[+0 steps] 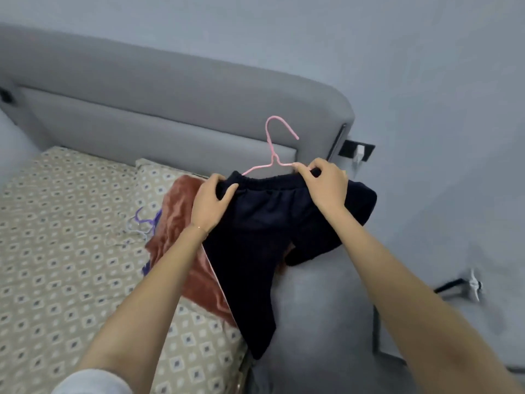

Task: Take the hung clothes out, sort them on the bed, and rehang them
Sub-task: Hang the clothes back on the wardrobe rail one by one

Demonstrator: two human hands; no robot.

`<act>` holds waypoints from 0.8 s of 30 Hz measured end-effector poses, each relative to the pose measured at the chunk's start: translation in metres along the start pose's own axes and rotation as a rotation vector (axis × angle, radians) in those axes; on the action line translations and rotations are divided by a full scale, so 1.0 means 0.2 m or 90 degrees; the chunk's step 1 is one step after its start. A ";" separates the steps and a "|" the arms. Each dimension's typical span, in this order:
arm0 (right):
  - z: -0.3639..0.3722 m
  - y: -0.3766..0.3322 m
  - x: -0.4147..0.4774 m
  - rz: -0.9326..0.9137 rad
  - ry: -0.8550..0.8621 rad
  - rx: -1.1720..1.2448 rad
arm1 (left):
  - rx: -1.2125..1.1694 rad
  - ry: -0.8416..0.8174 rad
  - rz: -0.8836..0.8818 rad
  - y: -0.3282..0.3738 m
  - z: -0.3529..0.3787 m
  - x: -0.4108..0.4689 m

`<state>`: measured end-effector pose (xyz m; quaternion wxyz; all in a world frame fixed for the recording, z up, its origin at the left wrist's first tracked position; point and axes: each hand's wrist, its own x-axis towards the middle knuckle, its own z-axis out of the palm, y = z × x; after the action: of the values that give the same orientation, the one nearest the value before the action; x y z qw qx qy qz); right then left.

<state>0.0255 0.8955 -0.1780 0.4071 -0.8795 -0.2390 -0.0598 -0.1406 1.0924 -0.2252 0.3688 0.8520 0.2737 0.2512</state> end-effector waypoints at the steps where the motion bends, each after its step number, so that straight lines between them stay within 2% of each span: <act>1: -0.10 0.05 -0.03 0.017 0.022 0.004 | -0.003 -0.004 0.011 0.09 0.05 0.00; 6: -0.60 0.33 -0.24 0.104 0.105 -0.005 | 0.040 -0.015 0.099 0.53 0.37 -0.16; 9: -0.85 0.52 -0.44 0.166 0.145 -0.004 | 0.063 -0.022 0.190 0.76 0.55 -0.32; 14: -1.22 0.79 -0.77 0.236 0.196 -0.030 | 0.043 -0.070 0.307 1.07 0.84 -0.59; 19: -1.56 0.97 -1.02 0.302 0.241 -0.080 | 0.006 -0.145 0.339 1.31 1.11 -0.81; 24: -1.85 1.14 -1.23 0.363 0.338 -0.089 | -0.026 -0.270 0.367 1.57 1.38 -0.98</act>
<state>-0.0513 0.4011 -0.1637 0.3939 -0.8902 0.1331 -0.1862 -0.0197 0.6473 -0.1951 0.3484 0.9198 -0.0658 0.1681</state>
